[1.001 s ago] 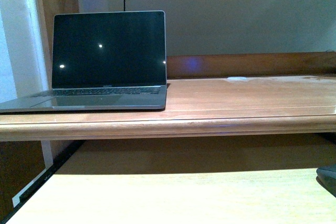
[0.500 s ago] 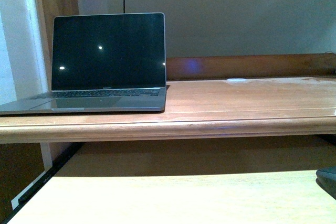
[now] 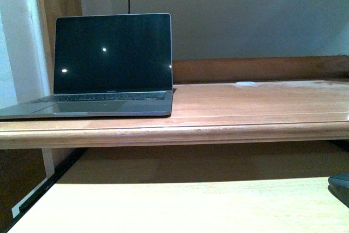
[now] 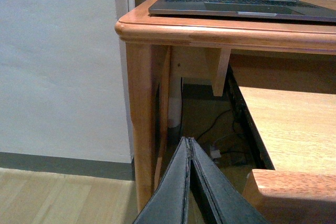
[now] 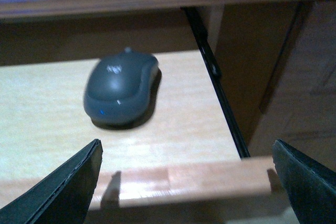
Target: Place mouse
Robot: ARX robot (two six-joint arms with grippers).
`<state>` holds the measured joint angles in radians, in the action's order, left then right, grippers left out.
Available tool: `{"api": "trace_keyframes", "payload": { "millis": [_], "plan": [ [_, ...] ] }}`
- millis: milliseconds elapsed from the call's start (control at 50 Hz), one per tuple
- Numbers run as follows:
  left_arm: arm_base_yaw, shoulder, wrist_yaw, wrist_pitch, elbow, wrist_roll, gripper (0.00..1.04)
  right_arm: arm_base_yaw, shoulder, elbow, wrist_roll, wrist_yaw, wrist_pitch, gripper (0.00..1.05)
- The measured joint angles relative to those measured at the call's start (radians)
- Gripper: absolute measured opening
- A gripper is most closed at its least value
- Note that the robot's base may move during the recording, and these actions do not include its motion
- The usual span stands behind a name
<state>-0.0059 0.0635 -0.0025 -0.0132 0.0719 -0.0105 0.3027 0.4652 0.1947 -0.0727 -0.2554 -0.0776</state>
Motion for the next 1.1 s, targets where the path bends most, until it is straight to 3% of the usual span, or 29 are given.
{"api": "trace_keyframes", "payload": {
  "millis": [180,581,1101],
  "plan": [
    [0.000,-0.016,0.000,0.002,-0.015,0.000,0.03,0.070,0.205,0.124,0.035,-0.050,-0.124,0.97],
    [0.001,-0.058,0.002,0.008,-0.061,0.000,0.03,0.163,0.463,0.261,0.180,-0.128,-0.217,0.97],
    [0.001,-0.058,0.002,0.008,-0.061,0.000,0.03,0.110,0.702,0.346,0.231,-0.137,-0.227,0.97]
  ]
}}
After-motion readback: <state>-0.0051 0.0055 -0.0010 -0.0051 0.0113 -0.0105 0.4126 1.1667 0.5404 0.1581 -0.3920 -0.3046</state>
